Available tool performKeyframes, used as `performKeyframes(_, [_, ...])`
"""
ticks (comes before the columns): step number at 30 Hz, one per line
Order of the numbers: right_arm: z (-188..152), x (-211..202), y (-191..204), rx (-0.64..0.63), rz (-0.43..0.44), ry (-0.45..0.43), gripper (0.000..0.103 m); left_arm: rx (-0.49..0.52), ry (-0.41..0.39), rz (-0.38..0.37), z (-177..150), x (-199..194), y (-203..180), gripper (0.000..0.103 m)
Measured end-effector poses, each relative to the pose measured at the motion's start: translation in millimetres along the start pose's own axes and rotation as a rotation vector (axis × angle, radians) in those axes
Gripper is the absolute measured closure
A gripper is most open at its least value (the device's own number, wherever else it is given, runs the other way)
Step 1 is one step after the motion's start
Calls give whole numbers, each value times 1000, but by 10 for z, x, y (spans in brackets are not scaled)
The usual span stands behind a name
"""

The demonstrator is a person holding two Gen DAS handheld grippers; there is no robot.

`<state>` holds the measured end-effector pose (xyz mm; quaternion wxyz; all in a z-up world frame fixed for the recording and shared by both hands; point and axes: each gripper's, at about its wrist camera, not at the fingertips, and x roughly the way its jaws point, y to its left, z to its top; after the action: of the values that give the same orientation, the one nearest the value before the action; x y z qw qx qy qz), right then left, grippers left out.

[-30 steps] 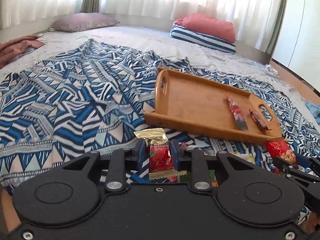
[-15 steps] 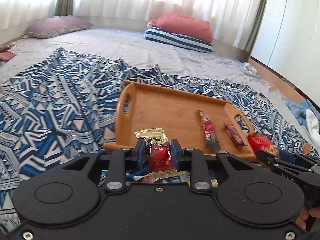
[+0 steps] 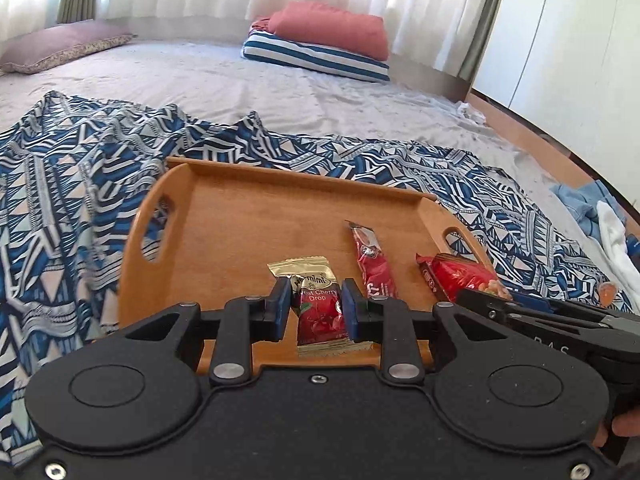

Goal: Organize snacks
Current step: 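Carry both packets onto the wooden tray beside the bars and open both tools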

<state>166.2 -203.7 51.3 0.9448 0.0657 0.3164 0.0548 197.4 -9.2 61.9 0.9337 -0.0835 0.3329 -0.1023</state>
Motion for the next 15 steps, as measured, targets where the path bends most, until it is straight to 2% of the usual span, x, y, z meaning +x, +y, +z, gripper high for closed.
performKeyframes(8, [-45,246,21,-2,-10,17,54,46,22,5,3,394,-120,77])
performKeyframes(15, [-106,358,63,-22,-20,22,54,86,35,17,-47,561,-176,77])
